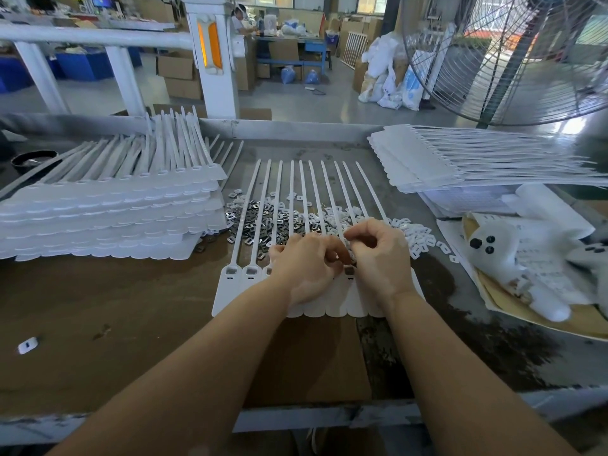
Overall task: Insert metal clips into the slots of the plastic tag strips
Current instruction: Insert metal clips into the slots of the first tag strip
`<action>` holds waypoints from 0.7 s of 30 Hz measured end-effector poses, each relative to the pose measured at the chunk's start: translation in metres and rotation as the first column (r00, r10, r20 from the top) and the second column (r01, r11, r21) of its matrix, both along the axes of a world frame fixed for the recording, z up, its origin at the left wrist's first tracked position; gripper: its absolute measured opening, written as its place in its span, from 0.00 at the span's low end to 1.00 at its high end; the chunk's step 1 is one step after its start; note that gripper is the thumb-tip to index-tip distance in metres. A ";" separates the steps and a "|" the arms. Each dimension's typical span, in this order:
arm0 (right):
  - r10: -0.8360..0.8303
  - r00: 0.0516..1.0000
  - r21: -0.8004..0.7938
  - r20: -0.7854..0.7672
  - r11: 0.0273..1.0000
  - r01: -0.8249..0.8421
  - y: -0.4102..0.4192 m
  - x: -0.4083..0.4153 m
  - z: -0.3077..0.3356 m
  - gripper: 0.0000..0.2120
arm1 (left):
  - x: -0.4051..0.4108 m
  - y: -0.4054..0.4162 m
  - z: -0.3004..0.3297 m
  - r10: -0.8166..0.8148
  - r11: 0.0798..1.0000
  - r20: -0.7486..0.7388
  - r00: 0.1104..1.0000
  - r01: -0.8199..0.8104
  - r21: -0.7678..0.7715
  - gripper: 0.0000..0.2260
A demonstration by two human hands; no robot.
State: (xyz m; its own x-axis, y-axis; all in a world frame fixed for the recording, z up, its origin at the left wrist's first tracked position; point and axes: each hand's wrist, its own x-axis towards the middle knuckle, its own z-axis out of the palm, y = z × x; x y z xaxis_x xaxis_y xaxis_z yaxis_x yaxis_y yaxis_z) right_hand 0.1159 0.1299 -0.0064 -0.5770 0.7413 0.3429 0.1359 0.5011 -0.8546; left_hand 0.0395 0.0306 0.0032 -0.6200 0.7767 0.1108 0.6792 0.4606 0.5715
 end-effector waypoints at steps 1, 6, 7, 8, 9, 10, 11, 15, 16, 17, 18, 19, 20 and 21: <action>-0.001 1.000 -0.001 0.001 1.000 0.001 0.000 0.000 0.000 0.11 | 0.000 0.000 -0.001 -0.003 1.000 0.000 1.000 0.003 -0.002 0.13; -0.002 1.000 -0.006 0.006 1.000 0.002 0.000 0.000 0.000 0.11 | -0.002 0.001 -0.002 -0.026 0.999 -0.020 0.999 0.025 -0.038 0.14; -0.002 1.000 -0.007 0.009 1.000 0.002 0.000 0.000 0.000 0.11 | -0.002 0.002 -0.002 -0.028 0.999 -0.027 0.999 0.027 -0.037 0.14; -0.001 1.000 -0.006 0.012 1.000 0.001 0.000 0.000 0.000 0.11 | -0.002 0.002 -0.003 -0.025 0.999 -0.028 0.999 0.024 -0.027 0.13; -0.001 1.000 -0.004 0.014 1.000 0.001 0.000 0.000 0.001 0.11 | -0.002 0.002 -0.004 -0.018 1.000 -0.021 1.000 0.018 -0.010 0.12; 0.000 1.000 -0.001 0.016 1.000 0.000 0.000 0.000 0.001 0.11 | -0.002 0.001 -0.004 -0.010 1.000 -0.012 1.000 0.010 0.007 0.11; -0.002 1.000 0.004 0.019 1.000 0.002 0.000 0.000 0.001 0.11 | -0.003 0.001 -0.005 -0.006 1.000 -0.003 1.000 0.006 0.019 0.10; -0.006 1.000 0.018 0.029 1.000 0.006 -0.001 0.001 0.002 0.11 | -0.003 0.001 -0.003 -0.009 1.000 0.022 1.000 0.008 0.019 0.09; -0.004 0.999 0.027 0.032 1.000 0.003 -0.001 0.000 0.002 0.11 | -0.003 0.001 -0.003 -0.009 1.000 0.029 1.000 0.008 0.020 0.08; -0.003 0.999 0.039 0.037 0.999 0.001 -0.001 0.000 0.002 0.11 | -0.004 0.001 -0.003 -0.008 1.000 0.036 0.999 0.007 0.022 0.07; -0.002 0.999 0.051 0.043 0.999 -0.001 -0.001 0.000 0.002 0.11 | -0.004 0.000 -0.003 -0.006 1.000 0.041 0.999 0.006 0.023 0.07; -0.001 0.999 0.060 0.048 0.998 -0.002 -0.001 0.000 0.001 0.12 | -0.004 0.001 -0.003 -0.005 1.000 0.045 0.999 0.004 0.023 0.06; -0.001 0.999 0.065 0.050 0.998 -0.002 -0.001 0.000 0.001 0.12 | -0.004 0.001 -0.003 -0.005 1.000 0.048 0.999 0.004 0.024 0.06; -0.001 0.999 0.068 0.050 0.998 -0.002 0.000 0.000 0.001 0.12 | -0.004 0.001 -0.002 -0.005 1.000 0.052 0.999 0.004 0.025 0.05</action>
State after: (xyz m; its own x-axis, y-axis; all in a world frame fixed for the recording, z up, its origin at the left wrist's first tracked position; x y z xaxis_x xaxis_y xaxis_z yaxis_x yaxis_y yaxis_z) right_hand 0.1155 0.1295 -0.0058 -0.5953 0.7168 0.3631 0.1773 0.5579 -0.8107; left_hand 0.0356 0.0316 0.0008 -0.6222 0.7768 0.0973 0.6498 0.4432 0.6175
